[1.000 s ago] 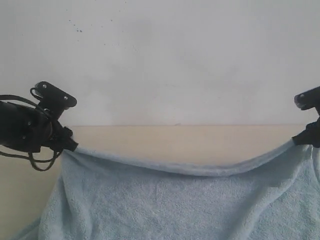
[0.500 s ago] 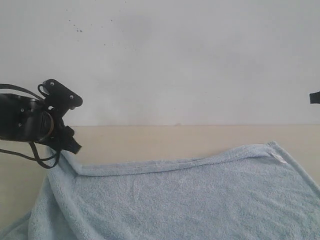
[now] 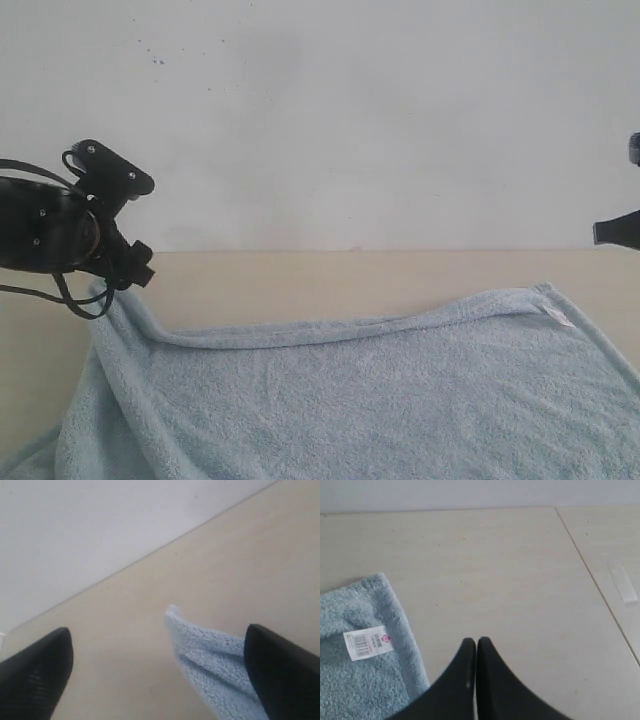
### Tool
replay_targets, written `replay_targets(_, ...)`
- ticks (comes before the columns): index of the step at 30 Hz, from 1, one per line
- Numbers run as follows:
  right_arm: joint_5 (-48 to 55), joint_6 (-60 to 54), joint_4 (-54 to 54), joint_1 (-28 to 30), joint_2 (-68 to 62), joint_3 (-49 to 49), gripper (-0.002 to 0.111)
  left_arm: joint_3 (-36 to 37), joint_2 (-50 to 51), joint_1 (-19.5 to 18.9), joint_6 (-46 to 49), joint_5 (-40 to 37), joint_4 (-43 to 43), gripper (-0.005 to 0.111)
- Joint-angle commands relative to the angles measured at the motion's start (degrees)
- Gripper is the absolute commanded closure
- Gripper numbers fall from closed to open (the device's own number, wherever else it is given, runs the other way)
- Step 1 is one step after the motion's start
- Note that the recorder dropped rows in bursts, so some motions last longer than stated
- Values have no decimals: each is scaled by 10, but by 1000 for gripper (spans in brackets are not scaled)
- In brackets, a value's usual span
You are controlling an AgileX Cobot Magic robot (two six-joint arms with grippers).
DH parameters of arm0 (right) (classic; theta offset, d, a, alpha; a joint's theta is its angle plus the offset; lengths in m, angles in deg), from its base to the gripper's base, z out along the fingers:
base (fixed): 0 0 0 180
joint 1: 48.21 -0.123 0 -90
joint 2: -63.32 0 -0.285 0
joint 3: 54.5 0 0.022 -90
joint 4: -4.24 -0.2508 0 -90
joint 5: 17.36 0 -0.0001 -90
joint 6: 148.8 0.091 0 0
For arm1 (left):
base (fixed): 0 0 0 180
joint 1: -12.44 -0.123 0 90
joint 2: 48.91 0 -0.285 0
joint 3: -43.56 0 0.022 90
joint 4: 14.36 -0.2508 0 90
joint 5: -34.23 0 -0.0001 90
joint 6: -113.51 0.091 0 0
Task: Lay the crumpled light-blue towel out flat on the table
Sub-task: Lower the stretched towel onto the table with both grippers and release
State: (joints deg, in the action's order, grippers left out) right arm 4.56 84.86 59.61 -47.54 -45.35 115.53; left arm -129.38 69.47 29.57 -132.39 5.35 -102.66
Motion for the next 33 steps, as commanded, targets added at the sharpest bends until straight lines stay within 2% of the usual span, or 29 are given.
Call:
replay_targets(1,33,-11,-25,4,-4,1,108,-4,-26,7,57,2,109,34)
replay_targets(2,39,-19,-37,4,-4,1,108,-4,-33,10,78,-1,133,44)
replay_targets(5,62,-60,-98,4,-4,1,108,-4,-62,9,169,-25,239,91)
replay_targets(6,71,-86,-133,4,-4,1,108,-4,-73,9,197,-47,273,102)
replay_targets(10,80,-264,-297,1,-4,-13,108,-4,-105,8,319,-136,425,101)
replay_targets(14,100,-451,-484,-23,-4,-43,108,17,-109,6,561,-211,627,101)
replay_targets(17,140,-547,-589,-51,-4,-56,108,59,-109,6,620,-220,711,103)
replay_targets(22,222,-622,-718,-109,-3,-56,108,148,-109,5,614,-170,687,103)
replay_targets(25,249,-644,-732,-145,-3,-56,108,182,-109,5,577,-111,681,103)
replay_targets(29,211,-670,-731,-167,-3,-56,108,189,-109,5,565,-46,688,103)
replay_targets(33,155,-672,-732,-166,-3,-56,108,189,-80,-8,565,-1,617,103)
